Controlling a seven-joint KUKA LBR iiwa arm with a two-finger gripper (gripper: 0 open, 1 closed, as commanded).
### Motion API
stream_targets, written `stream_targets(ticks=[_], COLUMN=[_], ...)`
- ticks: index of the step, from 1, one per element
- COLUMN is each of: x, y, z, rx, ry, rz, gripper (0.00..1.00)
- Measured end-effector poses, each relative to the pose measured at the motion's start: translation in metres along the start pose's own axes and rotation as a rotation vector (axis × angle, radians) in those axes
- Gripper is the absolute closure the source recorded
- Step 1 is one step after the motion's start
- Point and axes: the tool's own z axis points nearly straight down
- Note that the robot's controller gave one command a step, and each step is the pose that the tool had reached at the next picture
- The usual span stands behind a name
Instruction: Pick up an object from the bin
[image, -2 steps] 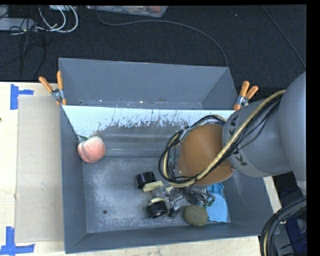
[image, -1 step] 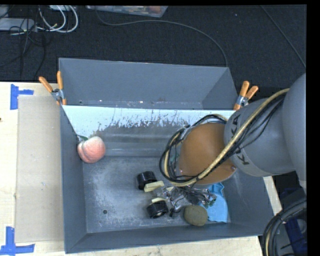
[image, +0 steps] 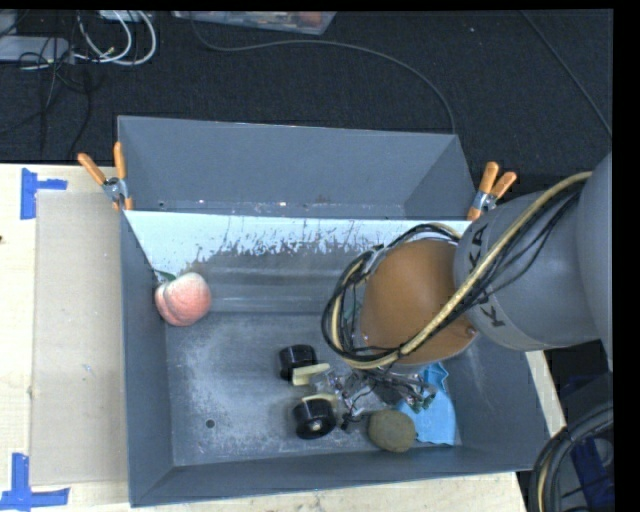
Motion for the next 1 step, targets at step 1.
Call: stream_targets(ticks=[1], x=[-0.0009], y=[-0.0001], z=[-0.0092], rx=[0.001], ry=[-0.003], rz=[0.001], gripper=[1.0])
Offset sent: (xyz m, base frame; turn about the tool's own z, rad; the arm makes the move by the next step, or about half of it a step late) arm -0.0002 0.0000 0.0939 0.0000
